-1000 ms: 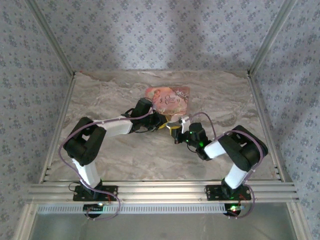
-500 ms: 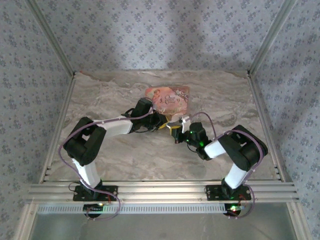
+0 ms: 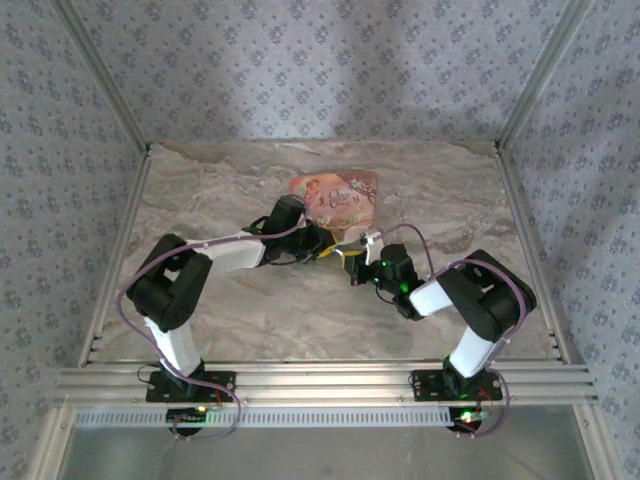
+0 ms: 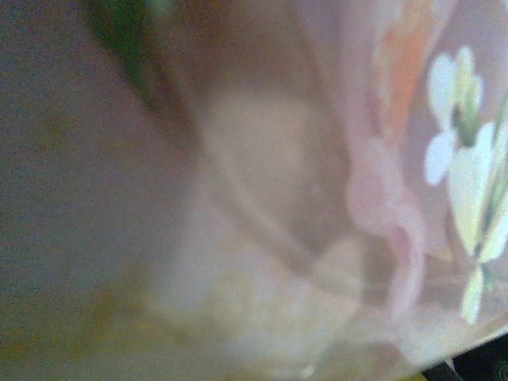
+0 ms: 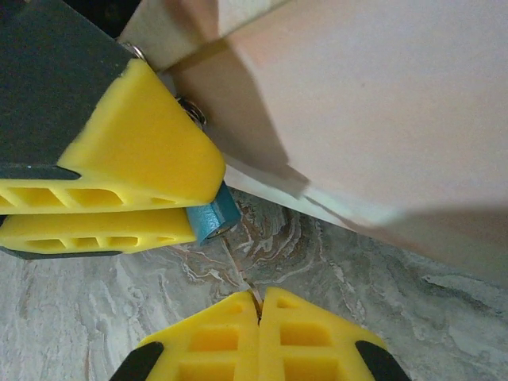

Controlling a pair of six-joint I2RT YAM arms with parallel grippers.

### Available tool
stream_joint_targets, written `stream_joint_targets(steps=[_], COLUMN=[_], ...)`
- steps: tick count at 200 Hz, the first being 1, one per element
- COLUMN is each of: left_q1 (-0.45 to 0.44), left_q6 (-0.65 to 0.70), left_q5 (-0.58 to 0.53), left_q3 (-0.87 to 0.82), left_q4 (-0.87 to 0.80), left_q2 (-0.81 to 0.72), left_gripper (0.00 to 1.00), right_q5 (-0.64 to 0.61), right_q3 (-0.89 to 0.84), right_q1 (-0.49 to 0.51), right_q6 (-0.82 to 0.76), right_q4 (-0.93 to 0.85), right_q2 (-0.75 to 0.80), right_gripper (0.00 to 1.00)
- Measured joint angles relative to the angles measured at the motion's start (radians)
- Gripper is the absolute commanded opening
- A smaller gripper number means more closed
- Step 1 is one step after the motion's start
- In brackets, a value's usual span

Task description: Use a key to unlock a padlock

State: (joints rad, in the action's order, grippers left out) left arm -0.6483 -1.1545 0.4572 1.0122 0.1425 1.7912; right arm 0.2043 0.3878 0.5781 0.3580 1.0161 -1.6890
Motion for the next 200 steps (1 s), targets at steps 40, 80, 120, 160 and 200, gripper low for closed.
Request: stream_joint_targets(steps=[40,80,120,160,200], left_q1=[0.0,0.0,0.0,0.0,0.0], left_q6=[-0.003,-0.003,-0.004,-0.01,-0.01], left_q5=[0.0,0.0,0.0,-0.001,-0.002], left_q3=[0.0,0.0,0.0,0.0,0.0], left_q4=[0.0,0.001,0.002,0.003,0.004], left_q2=[0.0,0.0,0.0,0.0,0.0], left_gripper=[0.07,0.07,0.07,0.07,0.07], right_q5=[-0.002,-0.002,-0.002,0.002,0.008], right_q3=[0.0,0.0,0.0,0.0,0.0], right_q1=[-0.008,-0.008,-0.008,-0.008,-0.009], right_q6=[0.005,0.011,0.011,0.011,0.019], right_q4=[0.01,0.011,0.013,0.025,0.043], right_q2=[0.0,0.0,-0.001,-0.008,-0.019], right_gripper=[0.0,0.0,0.0,0.0,0.0])
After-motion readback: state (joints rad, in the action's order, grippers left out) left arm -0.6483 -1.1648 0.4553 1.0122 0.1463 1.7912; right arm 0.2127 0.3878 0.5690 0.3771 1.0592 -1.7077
